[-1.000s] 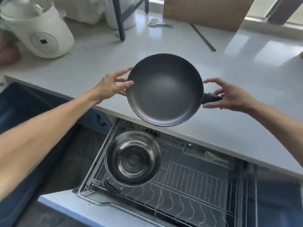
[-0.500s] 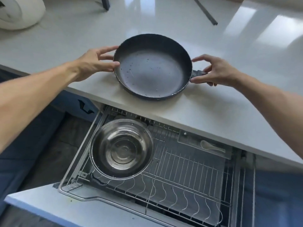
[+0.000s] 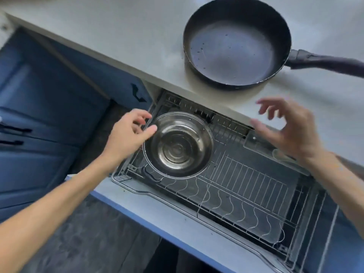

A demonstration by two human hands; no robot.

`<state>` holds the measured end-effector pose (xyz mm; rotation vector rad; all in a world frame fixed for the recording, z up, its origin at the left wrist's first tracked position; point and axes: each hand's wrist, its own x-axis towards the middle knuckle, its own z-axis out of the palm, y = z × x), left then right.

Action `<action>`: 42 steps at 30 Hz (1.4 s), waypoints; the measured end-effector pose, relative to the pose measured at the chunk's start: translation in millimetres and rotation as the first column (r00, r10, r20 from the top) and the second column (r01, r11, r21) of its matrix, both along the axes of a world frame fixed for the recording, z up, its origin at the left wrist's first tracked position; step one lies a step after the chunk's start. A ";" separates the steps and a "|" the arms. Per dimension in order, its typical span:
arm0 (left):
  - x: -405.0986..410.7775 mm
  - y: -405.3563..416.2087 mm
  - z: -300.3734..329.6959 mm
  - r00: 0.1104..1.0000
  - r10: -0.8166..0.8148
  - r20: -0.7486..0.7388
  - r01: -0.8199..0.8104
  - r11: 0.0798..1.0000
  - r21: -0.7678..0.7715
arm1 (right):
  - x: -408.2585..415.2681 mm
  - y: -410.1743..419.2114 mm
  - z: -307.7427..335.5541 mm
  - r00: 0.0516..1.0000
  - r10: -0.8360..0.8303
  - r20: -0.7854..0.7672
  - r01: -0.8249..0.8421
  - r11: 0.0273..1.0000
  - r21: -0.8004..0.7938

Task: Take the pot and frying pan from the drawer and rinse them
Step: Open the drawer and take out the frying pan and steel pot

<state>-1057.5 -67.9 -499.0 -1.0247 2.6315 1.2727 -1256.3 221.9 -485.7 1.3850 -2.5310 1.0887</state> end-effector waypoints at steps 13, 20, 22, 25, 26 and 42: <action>49.9 -3.5 -118.6 0.540 -0.488 0.686 0.540 0.826 0.162 | -17.6 -88.7 -209.5 0.930 -0.011 0.367 -0.271 0.655 0.706; 51.6 -4.1 -140.4 0.692 -0.467 0.551 0.514 0.854 0.078 | -31.6 -99.6 -224.2 0.921 -0.041 0.388 -0.254 0.691 0.676; 54.8 -7.0 -143.7 0.723 -0.462 0.514 0.489 0.867 0.093 | -32.2 -95.7 -222.1 0.920 -0.019 0.391 -0.269 0.692 0.669; 59.3 -11.7 -144.9 0.722 -0.481 0.498 0.479 0.866 0.141 | -25.2 -86.7 -217.8 0.900 0.009 0.435 -0.344 0.629 0.698; 60.5 -13.8 -145.1 0.724 -0.482 0.493 0.475 0.867 0.151 | -22.8 -83.3 -217.9 0.893 0.002 0.451 -0.356 0.618 0.701; 26.1 -35.4 -18.1 0.469 -0.746 0.473 0.594 0.663 0.457 | 73.2 49.2 -120.0 0.626 -0.174 0.760 -0.354 0.805 0.476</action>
